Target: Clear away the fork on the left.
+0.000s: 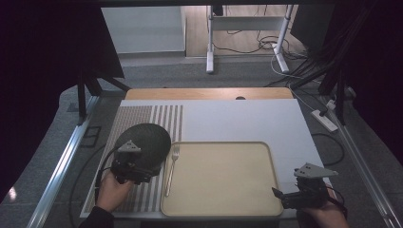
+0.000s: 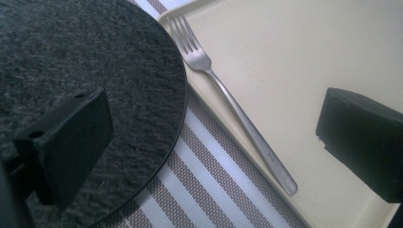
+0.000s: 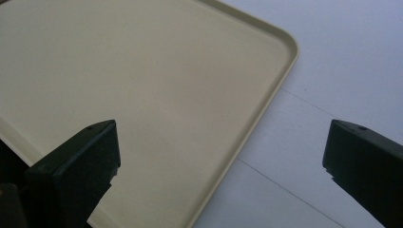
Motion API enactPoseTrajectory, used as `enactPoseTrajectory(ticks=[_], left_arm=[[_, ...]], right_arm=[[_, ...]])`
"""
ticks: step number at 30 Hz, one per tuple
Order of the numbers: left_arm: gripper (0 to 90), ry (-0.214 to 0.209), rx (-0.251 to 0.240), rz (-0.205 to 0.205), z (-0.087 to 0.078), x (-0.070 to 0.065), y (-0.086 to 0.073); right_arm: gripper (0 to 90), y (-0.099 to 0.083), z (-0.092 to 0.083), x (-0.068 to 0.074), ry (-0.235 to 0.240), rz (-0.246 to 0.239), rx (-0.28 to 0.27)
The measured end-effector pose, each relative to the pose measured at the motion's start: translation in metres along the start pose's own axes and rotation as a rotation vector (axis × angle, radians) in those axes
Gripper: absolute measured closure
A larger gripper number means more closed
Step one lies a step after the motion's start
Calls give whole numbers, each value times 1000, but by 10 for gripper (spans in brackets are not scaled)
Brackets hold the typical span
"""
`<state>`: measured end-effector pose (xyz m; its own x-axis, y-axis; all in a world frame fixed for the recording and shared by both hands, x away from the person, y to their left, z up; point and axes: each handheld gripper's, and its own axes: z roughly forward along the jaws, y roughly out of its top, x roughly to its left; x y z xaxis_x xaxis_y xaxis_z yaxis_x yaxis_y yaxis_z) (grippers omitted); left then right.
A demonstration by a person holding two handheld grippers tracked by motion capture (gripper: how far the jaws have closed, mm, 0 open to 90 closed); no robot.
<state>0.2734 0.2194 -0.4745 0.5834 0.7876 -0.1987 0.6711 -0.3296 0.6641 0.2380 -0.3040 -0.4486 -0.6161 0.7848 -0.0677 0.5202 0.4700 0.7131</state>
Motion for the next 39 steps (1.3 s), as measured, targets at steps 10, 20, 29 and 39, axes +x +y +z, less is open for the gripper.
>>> enactPoseTrajectory(ticks=[10,20,29,39], left_arm=[[0,1,-4,-21,-9,1,-11],[0,2,3,-43,-17,2,-25],[0,6,-20,-64,-27,4,-35],[0,11,-29,-78,-34,5,-44]], right_arm=[[0,0,0,0,-2,-3,0],[0,0,1,0,-2,-3,1],[0,0,1,0,-2,-2,2],[0,0,1,0,-3,-1,3]])
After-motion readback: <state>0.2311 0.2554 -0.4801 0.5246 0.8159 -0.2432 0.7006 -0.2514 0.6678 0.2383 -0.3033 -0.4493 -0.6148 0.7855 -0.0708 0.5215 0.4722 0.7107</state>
